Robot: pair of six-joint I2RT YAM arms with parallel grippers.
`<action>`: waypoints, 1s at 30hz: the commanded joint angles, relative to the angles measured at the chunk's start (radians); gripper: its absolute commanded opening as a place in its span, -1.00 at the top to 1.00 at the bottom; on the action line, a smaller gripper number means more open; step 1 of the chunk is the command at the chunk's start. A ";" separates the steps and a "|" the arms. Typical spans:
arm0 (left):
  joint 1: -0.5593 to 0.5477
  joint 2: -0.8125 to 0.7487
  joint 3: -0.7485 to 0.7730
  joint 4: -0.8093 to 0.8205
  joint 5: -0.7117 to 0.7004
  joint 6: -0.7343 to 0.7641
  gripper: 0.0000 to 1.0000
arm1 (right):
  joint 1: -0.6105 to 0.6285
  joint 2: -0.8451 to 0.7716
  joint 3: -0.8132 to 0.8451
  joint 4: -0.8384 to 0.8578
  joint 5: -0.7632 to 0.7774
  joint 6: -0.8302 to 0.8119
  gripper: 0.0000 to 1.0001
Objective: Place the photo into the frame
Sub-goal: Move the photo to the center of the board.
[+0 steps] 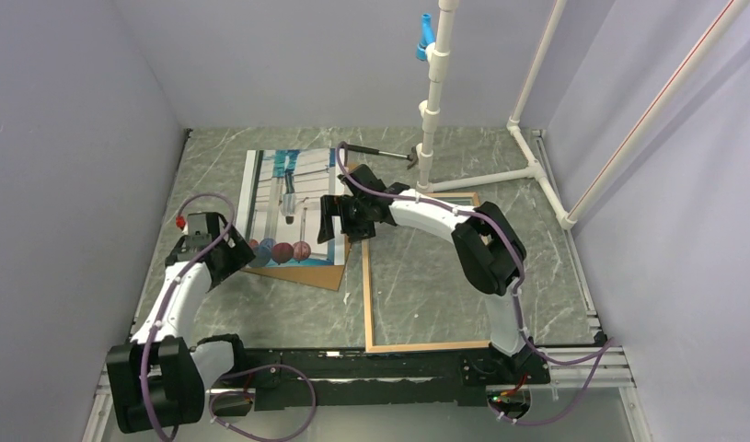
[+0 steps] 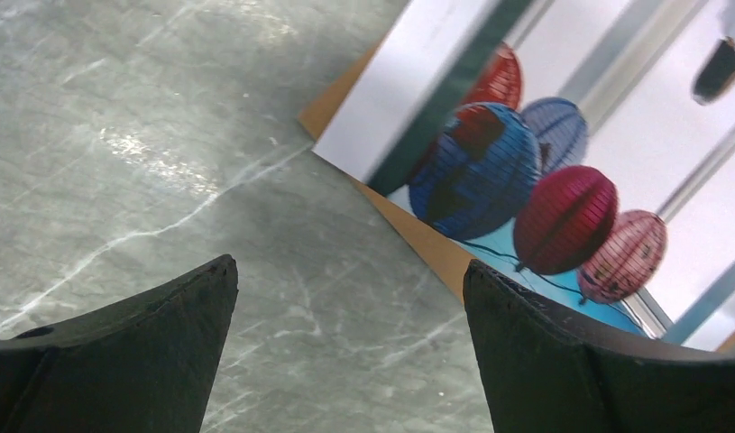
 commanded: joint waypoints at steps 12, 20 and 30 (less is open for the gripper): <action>0.152 0.267 0.184 0.062 0.057 0.084 -0.88 | -0.010 0.126 0.124 0.006 0.025 0.030 -0.99; 0.152 0.432 0.236 0.139 0.118 0.109 -0.72 | -0.011 0.151 0.108 0.021 0.013 0.038 -0.99; 0.152 0.461 0.201 0.241 0.311 0.131 -0.50 | -0.009 0.158 0.068 0.118 -0.110 0.082 -0.97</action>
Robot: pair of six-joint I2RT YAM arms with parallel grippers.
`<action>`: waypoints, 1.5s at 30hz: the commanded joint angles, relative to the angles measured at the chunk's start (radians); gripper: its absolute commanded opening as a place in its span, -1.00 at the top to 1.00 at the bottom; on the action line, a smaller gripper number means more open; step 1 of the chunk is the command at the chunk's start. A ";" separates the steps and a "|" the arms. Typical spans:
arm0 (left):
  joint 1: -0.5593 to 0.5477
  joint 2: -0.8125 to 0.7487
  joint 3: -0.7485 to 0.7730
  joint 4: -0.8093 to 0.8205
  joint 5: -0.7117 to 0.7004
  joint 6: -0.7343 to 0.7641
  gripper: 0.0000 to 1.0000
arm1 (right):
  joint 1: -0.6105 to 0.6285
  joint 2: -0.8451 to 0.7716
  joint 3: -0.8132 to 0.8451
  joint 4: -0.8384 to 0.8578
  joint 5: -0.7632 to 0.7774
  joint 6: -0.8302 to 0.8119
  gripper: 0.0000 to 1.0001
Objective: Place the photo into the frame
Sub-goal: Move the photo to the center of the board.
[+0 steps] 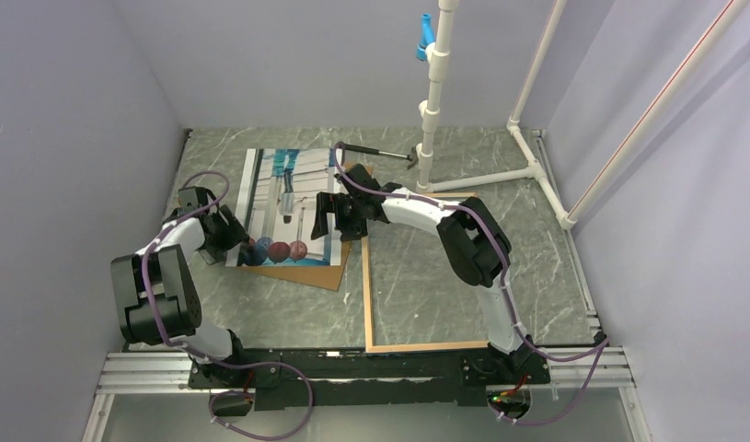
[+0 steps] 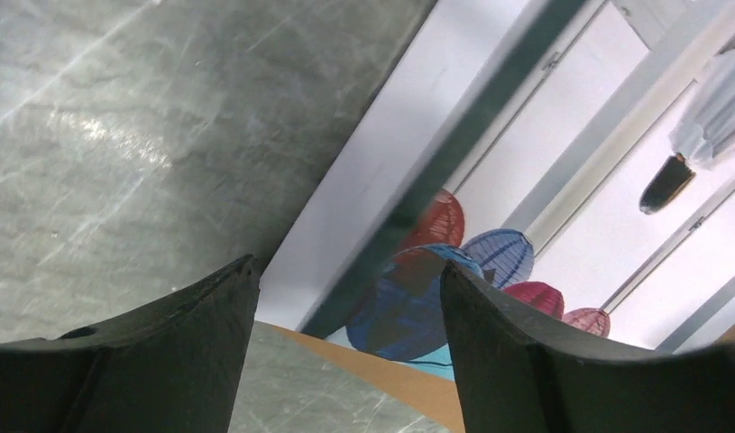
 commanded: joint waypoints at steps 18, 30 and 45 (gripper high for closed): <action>0.001 -0.338 -0.203 0.083 0.337 -0.019 -0.21 | 0.002 -0.087 -0.141 0.138 -0.154 0.052 -0.96; 0.002 -0.495 -0.296 0.108 0.420 -0.098 0.00 | 0.002 -0.154 -0.228 0.138 -0.152 0.034 -0.95; 0.001 -0.579 -0.407 0.180 0.419 -0.189 -0.39 | 0.003 -0.132 -0.277 0.159 -0.140 0.031 -0.94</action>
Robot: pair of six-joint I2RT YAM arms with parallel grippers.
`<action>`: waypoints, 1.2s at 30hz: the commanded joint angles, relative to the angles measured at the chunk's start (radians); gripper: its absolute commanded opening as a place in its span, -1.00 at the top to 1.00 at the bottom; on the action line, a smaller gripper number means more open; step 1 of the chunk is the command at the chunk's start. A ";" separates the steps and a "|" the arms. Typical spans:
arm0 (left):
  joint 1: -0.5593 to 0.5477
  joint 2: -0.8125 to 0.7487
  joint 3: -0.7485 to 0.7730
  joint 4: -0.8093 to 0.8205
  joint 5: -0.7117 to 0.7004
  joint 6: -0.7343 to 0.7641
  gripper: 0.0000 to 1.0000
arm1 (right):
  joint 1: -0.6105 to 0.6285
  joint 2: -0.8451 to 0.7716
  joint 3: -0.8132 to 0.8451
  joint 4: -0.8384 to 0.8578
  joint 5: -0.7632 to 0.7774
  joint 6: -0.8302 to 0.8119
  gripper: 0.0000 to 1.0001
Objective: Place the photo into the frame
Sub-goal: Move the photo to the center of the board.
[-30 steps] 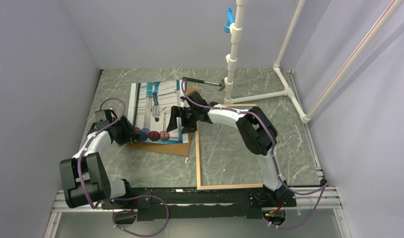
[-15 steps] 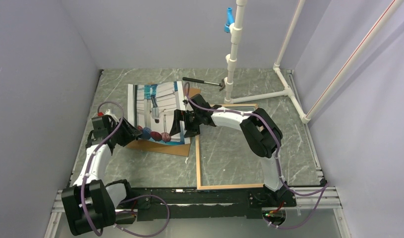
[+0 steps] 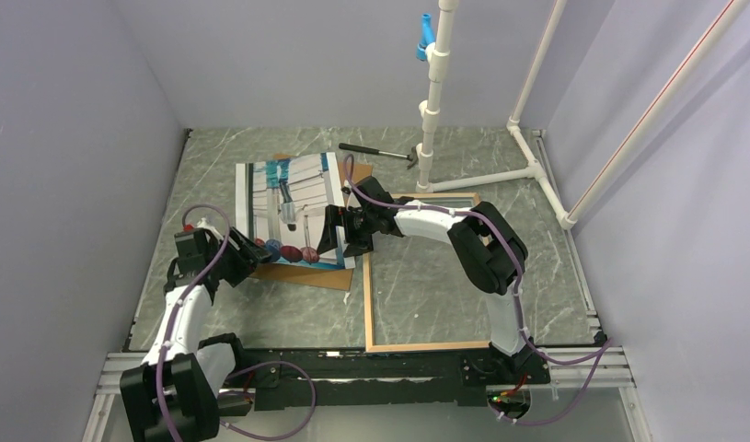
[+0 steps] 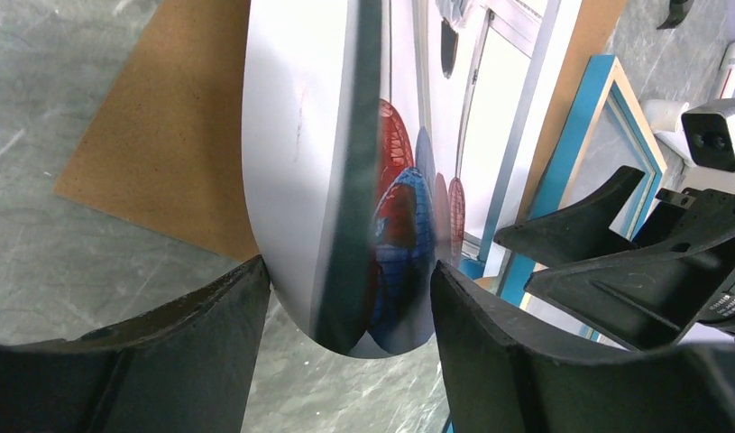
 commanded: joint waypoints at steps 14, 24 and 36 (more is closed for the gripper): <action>-0.001 -0.105 0.060 -0.038 0.026 -0.006 -0.80 | 0.006 0.003 -0.041 -0.002 0.026 -0.024 -0.94; 0.008 -0.159 0.098 -0.063 0.020 0.031 -0.82 | 0.005 0.011 -0.039 -0.009 0.025 -0.035 -0.94; 0.010 -0.114 0.067 -0.053 -0.004 0.051 -0.61 | 0.006 0.022 -0.032 -0.011 0.020 -0.036 -0.94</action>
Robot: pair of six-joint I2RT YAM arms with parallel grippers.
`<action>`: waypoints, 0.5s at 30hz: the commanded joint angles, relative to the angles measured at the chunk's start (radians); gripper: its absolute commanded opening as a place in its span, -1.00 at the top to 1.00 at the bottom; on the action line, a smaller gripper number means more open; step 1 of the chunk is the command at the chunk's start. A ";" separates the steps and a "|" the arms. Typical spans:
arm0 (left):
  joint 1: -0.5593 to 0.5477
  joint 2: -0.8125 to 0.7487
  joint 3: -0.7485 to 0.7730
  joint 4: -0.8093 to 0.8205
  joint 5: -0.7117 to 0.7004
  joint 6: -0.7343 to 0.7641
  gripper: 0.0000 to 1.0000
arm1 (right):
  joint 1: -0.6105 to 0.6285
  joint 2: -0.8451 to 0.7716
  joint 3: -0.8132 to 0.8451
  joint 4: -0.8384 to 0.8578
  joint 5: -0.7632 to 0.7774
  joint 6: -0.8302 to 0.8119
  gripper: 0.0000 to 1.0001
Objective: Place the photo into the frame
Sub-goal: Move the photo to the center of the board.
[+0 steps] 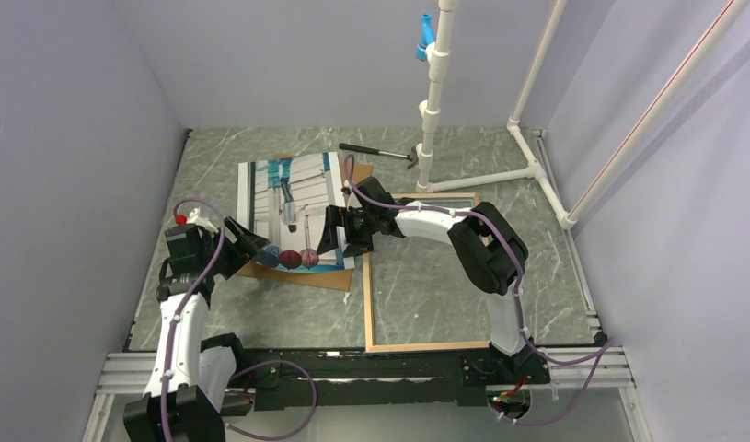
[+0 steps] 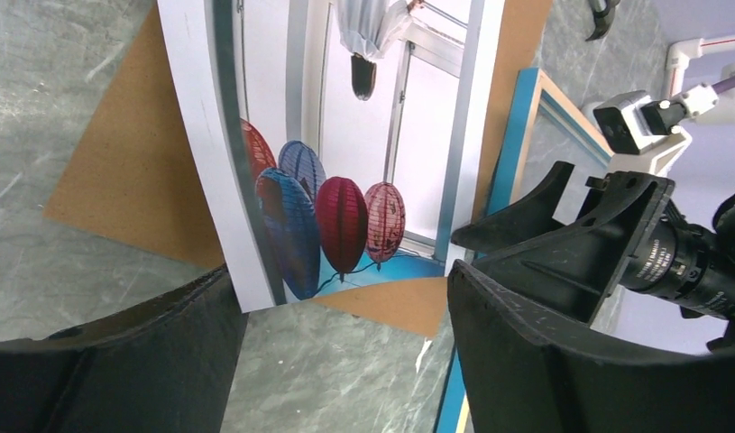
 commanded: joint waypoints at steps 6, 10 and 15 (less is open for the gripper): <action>0.007 0.039 -0.038 0.021 -0.073 0.029 0.06 | 0.007 0.018 -0.012 -0.042 0.026 -0.035 -0.93; 0.006 0.041 -0.037 0.013 -0.082 0.027 0.67 | 0.008 0.006 -0.007 -0.045 0.016 -0.033 -0.94; 0.007 -0.001 0.008 -0.055 -0.112 0.033 1.00 | 0.007 -0.038 0.002 -0.063 0.013 -0.041 -0.95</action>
